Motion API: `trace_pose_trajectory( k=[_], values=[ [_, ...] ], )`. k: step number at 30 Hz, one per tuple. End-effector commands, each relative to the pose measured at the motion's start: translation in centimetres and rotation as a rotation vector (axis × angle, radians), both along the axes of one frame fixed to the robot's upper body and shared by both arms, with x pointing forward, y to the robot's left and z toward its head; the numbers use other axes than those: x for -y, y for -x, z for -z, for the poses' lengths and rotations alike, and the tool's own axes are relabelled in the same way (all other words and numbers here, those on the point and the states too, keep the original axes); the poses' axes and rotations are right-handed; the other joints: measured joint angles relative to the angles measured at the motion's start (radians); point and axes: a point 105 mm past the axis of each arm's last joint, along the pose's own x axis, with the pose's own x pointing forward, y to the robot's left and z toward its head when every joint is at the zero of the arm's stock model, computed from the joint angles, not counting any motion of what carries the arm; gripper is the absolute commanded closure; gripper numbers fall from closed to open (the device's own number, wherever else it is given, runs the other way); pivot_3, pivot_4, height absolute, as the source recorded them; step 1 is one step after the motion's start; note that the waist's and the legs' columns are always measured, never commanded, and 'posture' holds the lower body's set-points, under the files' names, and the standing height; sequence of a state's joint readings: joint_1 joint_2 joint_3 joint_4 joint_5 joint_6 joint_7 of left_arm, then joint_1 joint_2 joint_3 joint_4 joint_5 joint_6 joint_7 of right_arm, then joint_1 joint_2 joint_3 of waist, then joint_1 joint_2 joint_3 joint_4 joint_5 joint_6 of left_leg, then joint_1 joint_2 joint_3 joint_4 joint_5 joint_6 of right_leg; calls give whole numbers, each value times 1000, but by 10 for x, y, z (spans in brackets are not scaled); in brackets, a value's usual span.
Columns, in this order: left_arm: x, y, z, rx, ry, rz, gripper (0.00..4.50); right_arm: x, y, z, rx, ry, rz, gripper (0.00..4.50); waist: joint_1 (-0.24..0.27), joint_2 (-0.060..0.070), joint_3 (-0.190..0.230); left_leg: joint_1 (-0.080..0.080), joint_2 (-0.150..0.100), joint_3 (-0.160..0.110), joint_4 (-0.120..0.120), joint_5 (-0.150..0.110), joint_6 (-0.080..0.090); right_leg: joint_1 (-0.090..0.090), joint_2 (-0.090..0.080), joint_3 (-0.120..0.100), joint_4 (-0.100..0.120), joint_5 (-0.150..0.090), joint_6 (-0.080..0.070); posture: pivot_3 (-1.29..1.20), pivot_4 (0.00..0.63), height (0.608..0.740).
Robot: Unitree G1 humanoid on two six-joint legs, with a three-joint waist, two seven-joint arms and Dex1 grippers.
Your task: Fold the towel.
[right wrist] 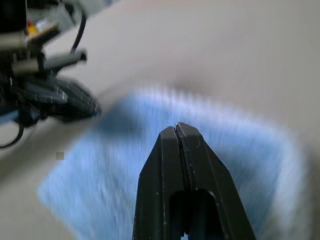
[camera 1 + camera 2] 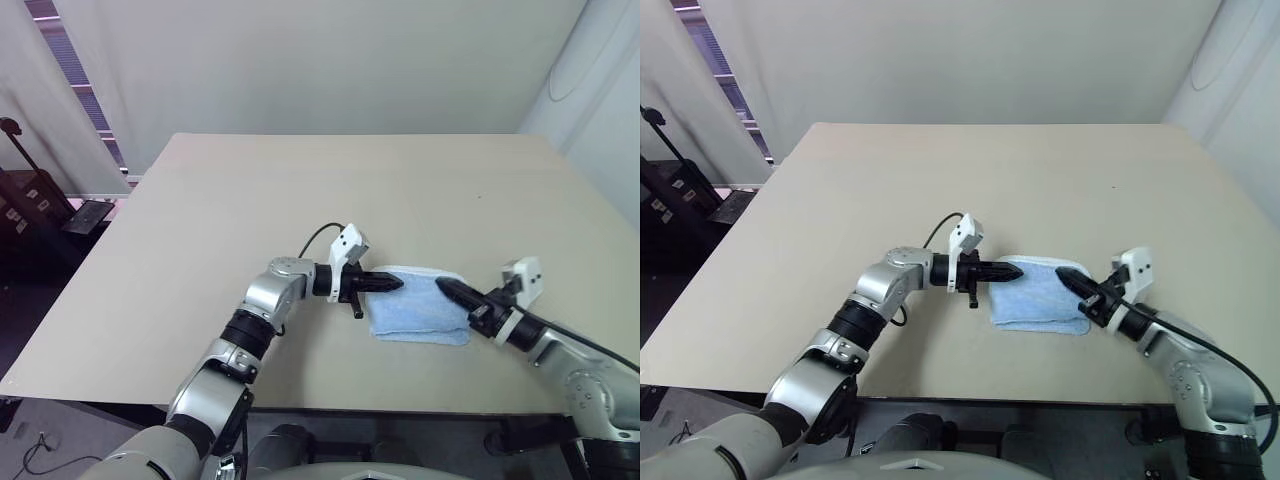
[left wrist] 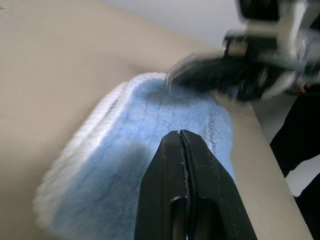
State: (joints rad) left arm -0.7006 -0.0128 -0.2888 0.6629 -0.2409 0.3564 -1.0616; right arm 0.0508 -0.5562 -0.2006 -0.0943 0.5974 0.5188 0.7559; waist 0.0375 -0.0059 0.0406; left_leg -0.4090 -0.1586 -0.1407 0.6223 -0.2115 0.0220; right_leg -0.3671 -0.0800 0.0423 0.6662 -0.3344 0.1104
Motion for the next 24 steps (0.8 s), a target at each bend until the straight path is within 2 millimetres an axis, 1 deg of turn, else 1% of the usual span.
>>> trace_pose_trajectory(
  k=[1,2,3,5,8,10,12,14,15,16,18,20,22,24],
  values=[
    [-3,-1,36,39,-161,-10,4455,-7,-1,25,-45,54,-33,4500,-1,0,0,0,0,0,0,0,0,0,0,0,0,0,0,0,0,740],
    [-6,0,43,41,-184,-3,4455,-7,-1,32,-59,67,-26,4500,-1,0,-1,1,0,0,0,0,0,1,0,0,0,0,0,0,0,740],
    [-7,1,46,38,-189,3,4455,-7,-1,34,-60,72,-20,4500,0,-3,-3,1,0,0,0,0,0,1,0,0,1,0,0,0,0,740],
    [-8,-4,45,32,-177,-25,4455,-5,-5,30,-41,49,4,4500,0,-6,-6,5,1,-1,0,-1,-1,5,1,-1,1,0,0,0,0,740],
    [-6,-8,35,-2,-120,-39,4455,-4,-5,20,-19,29,1,4500,-2,-6,-6,10,0,-1,1,-2,-3,12,1,0,-1,-1,-2,0,0,740],
    [-6,-8,29,40,-112,-24,4455,-3,-2,17,-20,29,-9,4500,-1,-6,-6,10,0,-1,1,-2,-3,12,0,0,-1,-2,-3,0,0,740],
    [-6,-8,20,53,-80,-2,4500,-2,2,11,-15,40,-34,4137,-1,-6,-6,10,0,-1,1,-2,-3,11,0,0,-1,-1,-3,0,0,740],
    [-9,-11,4,62,-31,-5,4106,-3,7,3,-12,34,-62,3646,0,-5,-6,8,0,-1,0,-2,-3,10,0,0,-1,0,-1,0,0,740],
    [-11,-12,-3,65,-12,-4,3891,-2,7,-3,-7,22,-66,3273,0,-5,-6,7,0,-1,0,-2,-2,8,0,0,-1,0,0,0,0,740],
    [-14,-14,-10,72,5,-5,3575,0,8,-11,-2,4,-68,2921,-1,-5,-6,5,0,-1,0,-2,-2,6,0,0,-1,0,1,0,0,740],
    [-21,-16,-22,96,25,-5,2880,3,7,-25,5,-26,-72,2205,0,-5,-6,1,0,-1,0,-1,0,1,1,0,0,1,2,0,0,740],
    [-30,-17,-34,136,37,-1,2161,10,5,-35,-1,-46,-60,1467,1,-5,-6,0,0,-1,0,-1,0,0,0,0,0,1,2,0,0,740],
    [-40,-22,-46,153,55,-32,1380,21,3,-38,-45,-59,-39,699,1,-5,-6,0,0,-1,0,-1,0,0,0,0,0,1,2,0,0,740],
    [-46,-23,-51,163,55,-41,687,27,4,-38,-107,-82,-35,13,2,-5,-5,0,0,-1,0,-1,0,1,0,0,0,1,2,0,0,740]
  ],
)
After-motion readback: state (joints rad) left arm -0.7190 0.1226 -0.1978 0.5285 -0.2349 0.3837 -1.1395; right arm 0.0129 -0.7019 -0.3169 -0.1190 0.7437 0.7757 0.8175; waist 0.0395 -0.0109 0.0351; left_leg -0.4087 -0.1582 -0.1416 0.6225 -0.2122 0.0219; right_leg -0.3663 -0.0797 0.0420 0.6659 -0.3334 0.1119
